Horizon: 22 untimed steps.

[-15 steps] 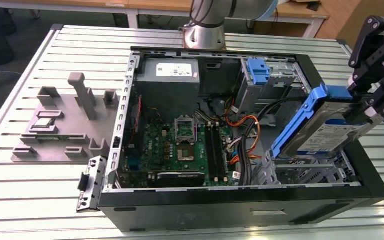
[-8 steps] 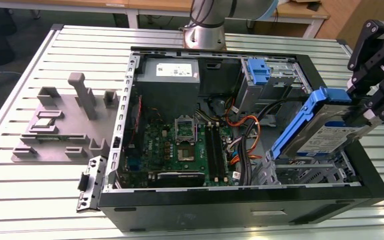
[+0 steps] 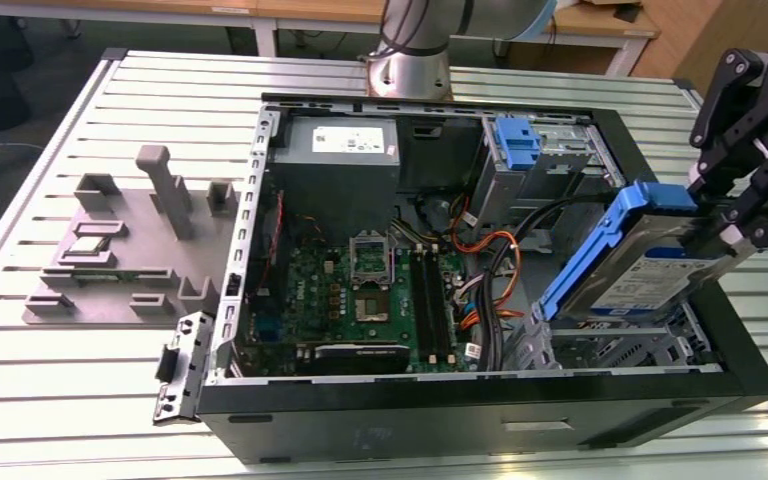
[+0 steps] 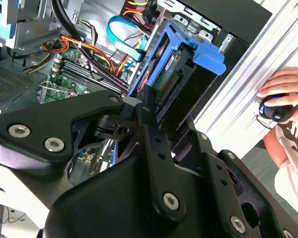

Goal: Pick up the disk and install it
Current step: 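Insert the disk into the insertion slot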

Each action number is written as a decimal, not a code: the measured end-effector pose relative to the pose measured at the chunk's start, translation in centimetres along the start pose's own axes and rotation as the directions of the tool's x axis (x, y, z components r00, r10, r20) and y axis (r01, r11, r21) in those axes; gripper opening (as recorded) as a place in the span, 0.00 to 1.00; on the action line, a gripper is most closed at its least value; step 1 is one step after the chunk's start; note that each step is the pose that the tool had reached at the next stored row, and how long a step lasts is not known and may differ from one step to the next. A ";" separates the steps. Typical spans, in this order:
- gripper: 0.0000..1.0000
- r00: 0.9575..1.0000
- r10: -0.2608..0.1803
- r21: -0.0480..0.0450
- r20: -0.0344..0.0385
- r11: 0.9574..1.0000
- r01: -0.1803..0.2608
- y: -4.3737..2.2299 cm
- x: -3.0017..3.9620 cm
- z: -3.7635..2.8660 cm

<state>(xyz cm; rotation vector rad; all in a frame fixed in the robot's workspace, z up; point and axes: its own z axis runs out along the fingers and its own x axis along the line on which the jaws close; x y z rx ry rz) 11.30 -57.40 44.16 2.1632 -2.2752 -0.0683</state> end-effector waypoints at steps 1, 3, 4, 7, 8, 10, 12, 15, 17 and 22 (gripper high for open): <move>0.35 1.000 0.000 0.000 0.000 1.000 0.000 -0.01 0.00 0.13; 0.35 1.000 0.000 0.000 0.000 1.000 0.000 -0.02 0.01 0.42; 0.35 1.000 0.000 0.000 0.000 1.000 0.000 -0.02 0.02 0.57; 0.35 1.000 0.000 0.000 0.000 1.000 0.000 -0.03 0.03 1.02; 0.35 1.000 0.000 0.000 0.000 1.000 0.000 -0.04 0.04 1.21; 0.35 1.000 0.000 0.000 0.000 1.000 0.000 -0.05 0.05 1.56; 0.35 1.000 0.000 0.000 0.000 1.000 0.000 -0.06 0.06 1.91; 0.35 1.000 0.000 0.000 0.000 1.000 0.000 -0.08 0.07 2.46; 0.35 1.000 0.000 0.000 0.000 1.000 0.000 -0.09 0.08 2.82; 0.35 1.000 0.000 0.000 0.000 1.000 0.000 -0.12 0.11 3.73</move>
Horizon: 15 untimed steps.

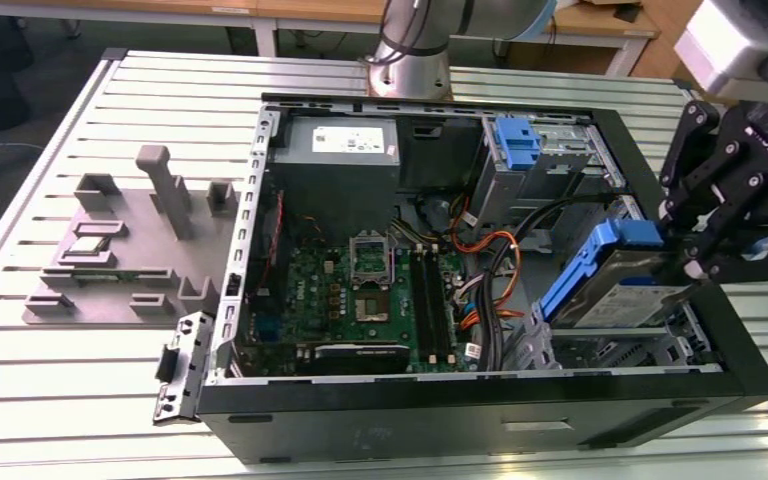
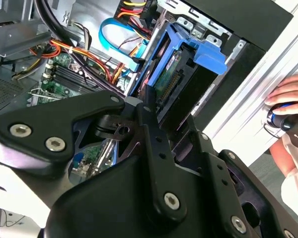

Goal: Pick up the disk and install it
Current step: 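Insert the disk into the insertion slot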

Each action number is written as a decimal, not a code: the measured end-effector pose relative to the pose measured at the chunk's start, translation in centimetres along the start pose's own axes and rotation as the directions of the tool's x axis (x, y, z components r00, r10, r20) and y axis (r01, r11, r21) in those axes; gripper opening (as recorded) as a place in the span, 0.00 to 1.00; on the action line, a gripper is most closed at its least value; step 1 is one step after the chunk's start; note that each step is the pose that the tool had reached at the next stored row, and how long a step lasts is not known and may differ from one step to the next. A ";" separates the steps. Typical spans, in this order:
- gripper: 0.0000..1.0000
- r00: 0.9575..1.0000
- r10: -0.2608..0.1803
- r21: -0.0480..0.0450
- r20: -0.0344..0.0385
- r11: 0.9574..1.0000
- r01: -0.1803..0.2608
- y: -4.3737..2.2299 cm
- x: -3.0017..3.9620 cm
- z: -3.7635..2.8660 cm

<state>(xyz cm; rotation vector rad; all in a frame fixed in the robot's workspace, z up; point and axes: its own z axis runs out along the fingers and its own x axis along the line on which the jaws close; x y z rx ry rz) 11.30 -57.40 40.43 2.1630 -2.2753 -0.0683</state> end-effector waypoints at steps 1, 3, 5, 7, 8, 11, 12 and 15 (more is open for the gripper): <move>0.35 1.000 0.000 0.000 0.000 1.000 0.000 -0.01 0.01 0.18; 0.35 1.000 0.000 0.000 0.000 1.000 0.000 -0.02 0.02 0.55; 0.35 1.000 0.000 0.000 0.000 1.000 0.000 -0.03 0.03 0.91; 0.35 1.000 0.000 0.000 0.000 1.000 0.000 -0.04 0.04 1.27; 0.35 1.000 0.000 0.000 0.000 1.000 0.000 -0.05 0.04 1.45; 0.35 1.000 0.000 0.000 0.000 1.000 0.000 -0.06 0.05 1.87; 0.35 1.000 0.000 0.000 0.000 1.000 0.000 -0.06 0.05 1.88; 0.35 1.000 0.000 0.000 0.000 1.000 0.000 -0.06 0.05 1.90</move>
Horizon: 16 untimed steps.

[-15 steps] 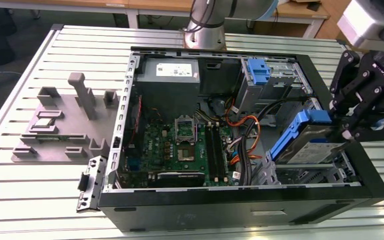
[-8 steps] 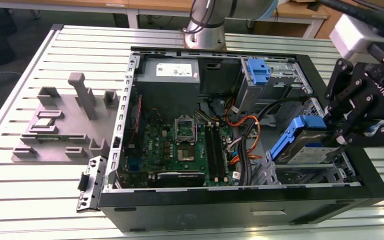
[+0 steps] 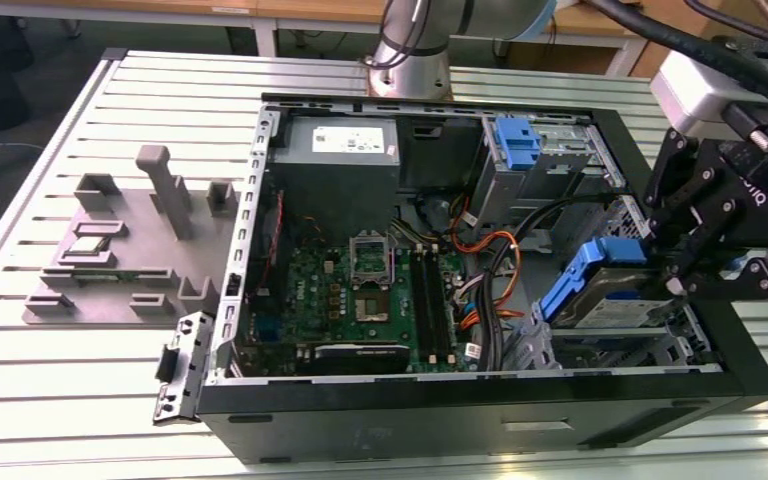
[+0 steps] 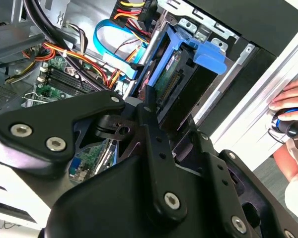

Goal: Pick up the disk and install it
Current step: 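Insert the disk into the insertion slot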

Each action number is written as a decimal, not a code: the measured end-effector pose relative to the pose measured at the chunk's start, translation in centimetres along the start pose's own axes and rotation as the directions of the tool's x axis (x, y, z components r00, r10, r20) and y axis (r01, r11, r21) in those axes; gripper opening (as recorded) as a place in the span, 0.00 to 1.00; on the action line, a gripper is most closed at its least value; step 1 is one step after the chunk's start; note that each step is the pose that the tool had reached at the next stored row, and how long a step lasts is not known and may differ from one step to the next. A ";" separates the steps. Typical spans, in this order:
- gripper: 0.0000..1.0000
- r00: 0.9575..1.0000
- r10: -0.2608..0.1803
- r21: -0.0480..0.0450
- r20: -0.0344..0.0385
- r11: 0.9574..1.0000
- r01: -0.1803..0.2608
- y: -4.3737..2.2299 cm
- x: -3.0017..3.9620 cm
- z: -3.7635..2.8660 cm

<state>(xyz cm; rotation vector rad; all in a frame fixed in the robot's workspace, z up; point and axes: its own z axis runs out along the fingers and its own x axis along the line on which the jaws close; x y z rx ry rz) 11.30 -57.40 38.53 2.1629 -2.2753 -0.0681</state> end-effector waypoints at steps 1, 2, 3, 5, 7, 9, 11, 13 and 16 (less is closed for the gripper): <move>0.35 1.000 0.000 0.000 0.000 1.000 0.000 0.00 0.00 0.01; 0.35 1.000 0.000 0.000 0.000 1.000 0.000 0.00 0.00 0.01; 0.35 1.000 0.000 0.000 0.000 1.000 0.000 0.00 0.00 0.01; 0.36 1.000 0.000 0.000 0.000 1.000 0.000 0.00 0.00 0.03; 0.42 1.000 0.000 0.000 0.000 1.000 0.000 0.00 0.00 0.02; 0.42 1.000 0.000 0.000 0.000 1.000 0.000 0.00 0.00 0.03; 0.42 1.000 0.000 0.000 0.000 1.000 0.000 0.00 0.00 0.03; 0.42 1.000 0.000 0.000 0.000 1.000 0.000 0.00 0.00 0.04; 0.42 1.000 0.000 0.001 0.000 1.000 0.000 0.00 0.00 0.16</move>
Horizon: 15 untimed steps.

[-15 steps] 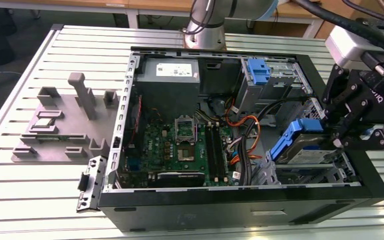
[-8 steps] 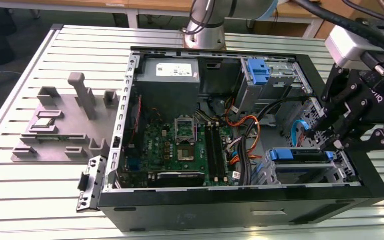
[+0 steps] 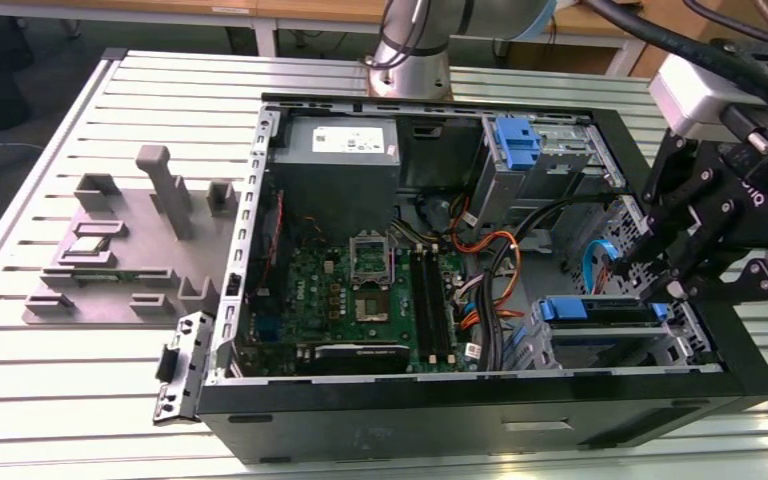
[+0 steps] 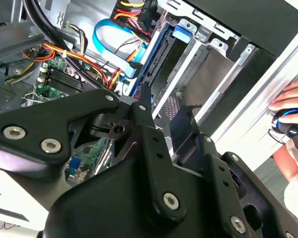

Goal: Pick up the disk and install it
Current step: 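Insert the disk into the insertion slot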

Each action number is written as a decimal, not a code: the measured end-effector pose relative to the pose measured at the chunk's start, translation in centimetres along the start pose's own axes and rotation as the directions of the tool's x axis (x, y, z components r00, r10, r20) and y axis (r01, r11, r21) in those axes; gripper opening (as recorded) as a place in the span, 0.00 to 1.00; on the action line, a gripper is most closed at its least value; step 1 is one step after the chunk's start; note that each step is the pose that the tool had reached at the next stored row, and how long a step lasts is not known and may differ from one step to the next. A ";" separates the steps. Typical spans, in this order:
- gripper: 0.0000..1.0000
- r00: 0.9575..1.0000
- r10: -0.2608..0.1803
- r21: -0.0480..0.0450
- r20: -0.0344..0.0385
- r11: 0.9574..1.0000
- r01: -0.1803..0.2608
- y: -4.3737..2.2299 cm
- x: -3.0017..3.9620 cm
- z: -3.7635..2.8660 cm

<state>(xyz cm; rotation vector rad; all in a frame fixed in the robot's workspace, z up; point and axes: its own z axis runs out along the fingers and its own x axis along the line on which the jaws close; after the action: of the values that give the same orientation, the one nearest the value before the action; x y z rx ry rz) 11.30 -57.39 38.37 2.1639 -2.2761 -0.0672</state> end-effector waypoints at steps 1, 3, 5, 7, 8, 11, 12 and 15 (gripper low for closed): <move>0.42 1.000 0.000 0.001 0.000 1.000 0.000 0.02 0.01 0.04; 0.42 1.000 0.000 0.003 0.000 1.000 0.000 0.08 0.01 0.18; 0.42 1.000 0.000 0.005 0.000 1.000 0.000 0.13 0.02 0.34; 0.42 1.000 -0.001 0.006 0.000 1.000 0.001 0.25 0.03 0.56; 0.42 1.000 -0.001 0.007 0.000 1.000 0.001 0.32 0.04 0.65; 0.42 1.000 -0.001 0.007 0.000 1.000 0.001 0.37 0.04 0.76; 0.42 1.000 -0.001 0.007 0.000 1.000 0.001 0.37 0.02 0.73; 0.42 1.000 -0.001 0.007 0.000 1.000 0.001 0.38 0.02 0.67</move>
<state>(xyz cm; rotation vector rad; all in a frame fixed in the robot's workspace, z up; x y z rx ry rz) 10.90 -57.38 37.71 2.1680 -2.2793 -0.0596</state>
